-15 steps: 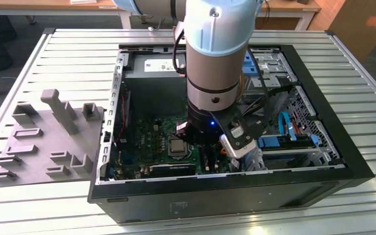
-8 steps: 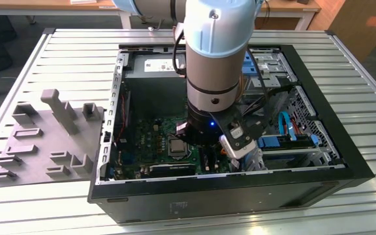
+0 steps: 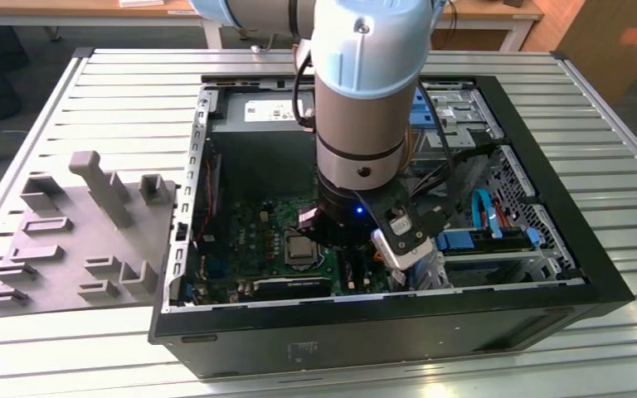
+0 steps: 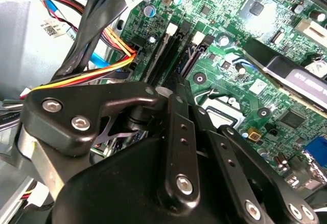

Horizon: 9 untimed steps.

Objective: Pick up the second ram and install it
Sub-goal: 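Press down the second ram until it locks into place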

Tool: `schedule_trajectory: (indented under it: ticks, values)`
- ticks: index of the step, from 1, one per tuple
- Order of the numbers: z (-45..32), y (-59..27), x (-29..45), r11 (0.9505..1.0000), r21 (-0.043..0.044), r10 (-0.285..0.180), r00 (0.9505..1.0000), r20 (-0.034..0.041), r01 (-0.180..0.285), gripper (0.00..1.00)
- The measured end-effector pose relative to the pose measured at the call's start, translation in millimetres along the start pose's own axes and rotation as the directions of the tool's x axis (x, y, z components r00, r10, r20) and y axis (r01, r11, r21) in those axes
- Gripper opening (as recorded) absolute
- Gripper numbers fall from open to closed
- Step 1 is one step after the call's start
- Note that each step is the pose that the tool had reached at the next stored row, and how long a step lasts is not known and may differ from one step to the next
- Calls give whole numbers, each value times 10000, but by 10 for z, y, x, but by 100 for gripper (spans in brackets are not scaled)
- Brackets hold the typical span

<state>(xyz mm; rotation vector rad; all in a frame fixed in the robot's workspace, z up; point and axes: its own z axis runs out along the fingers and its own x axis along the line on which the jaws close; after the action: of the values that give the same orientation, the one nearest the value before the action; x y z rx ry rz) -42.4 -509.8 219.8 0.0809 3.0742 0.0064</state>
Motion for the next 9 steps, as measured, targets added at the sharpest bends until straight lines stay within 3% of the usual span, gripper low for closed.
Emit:
schedule_trajectory:
  ticks: [9]
  values:
    - [16, -1, 2, 10000, -5, 0, 10000, 1, 0, 11]
